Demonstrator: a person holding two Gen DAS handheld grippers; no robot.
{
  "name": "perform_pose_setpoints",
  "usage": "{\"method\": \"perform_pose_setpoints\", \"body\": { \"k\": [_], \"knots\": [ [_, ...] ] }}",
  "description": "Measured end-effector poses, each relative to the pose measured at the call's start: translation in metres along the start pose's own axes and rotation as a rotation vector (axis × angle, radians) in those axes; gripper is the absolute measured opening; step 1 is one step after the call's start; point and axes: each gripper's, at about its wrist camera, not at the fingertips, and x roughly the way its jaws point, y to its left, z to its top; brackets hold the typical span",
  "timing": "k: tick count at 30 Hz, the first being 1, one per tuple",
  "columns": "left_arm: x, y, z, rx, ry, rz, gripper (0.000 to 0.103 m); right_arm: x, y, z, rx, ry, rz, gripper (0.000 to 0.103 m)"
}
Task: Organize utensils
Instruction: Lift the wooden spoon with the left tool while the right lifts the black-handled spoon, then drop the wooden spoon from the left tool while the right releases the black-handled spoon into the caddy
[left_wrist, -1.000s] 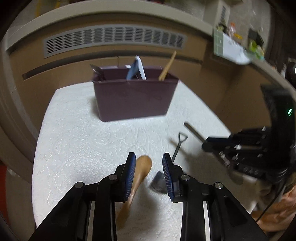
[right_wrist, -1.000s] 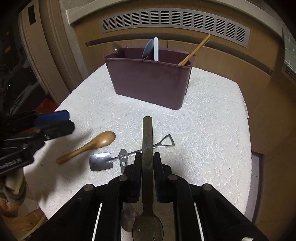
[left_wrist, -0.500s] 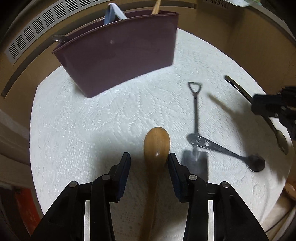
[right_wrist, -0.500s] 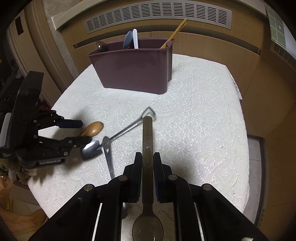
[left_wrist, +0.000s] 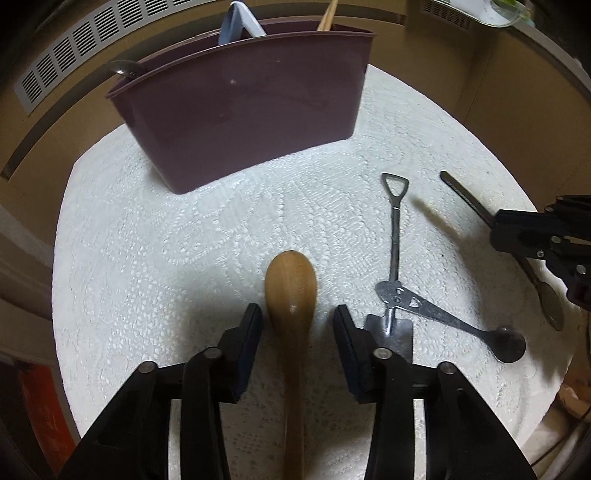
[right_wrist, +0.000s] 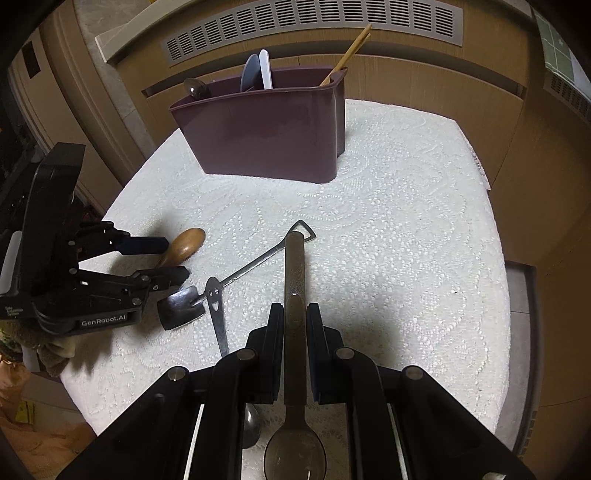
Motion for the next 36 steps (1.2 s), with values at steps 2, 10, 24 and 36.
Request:
{"method": "perform_pose_setpoints", "body": {
  "k": [2, 10, 24, 36],
  "knots": [
    [0.000, 0.000, 0.002, -0.016, -0.007, -0.004, 0.027, 0.000, 0.000, 0.000, 0.005, -0.003, 0.003, 0.011],
    [-0.032, 0.008, -0.014, -0.181, -0.140, -0.069, 0.027, -0.013, -0.006, -0.001, 0.036, -0.048, 0.023, 0.011],
    [-0.103, 0.033, -0.018, -0.325, -0.375, -0.127, 0.027, -0.044, 0.006, 0.019, 0.039, -0.170, 0.080, 0.011],
    [-0.141, 0.029, 0.008, -0.279, -0.478, -0.117, 0.026, -0.088, 0.012, 0.046, -0.007, -0.344, 0.003, 0.011]
  ]
}}
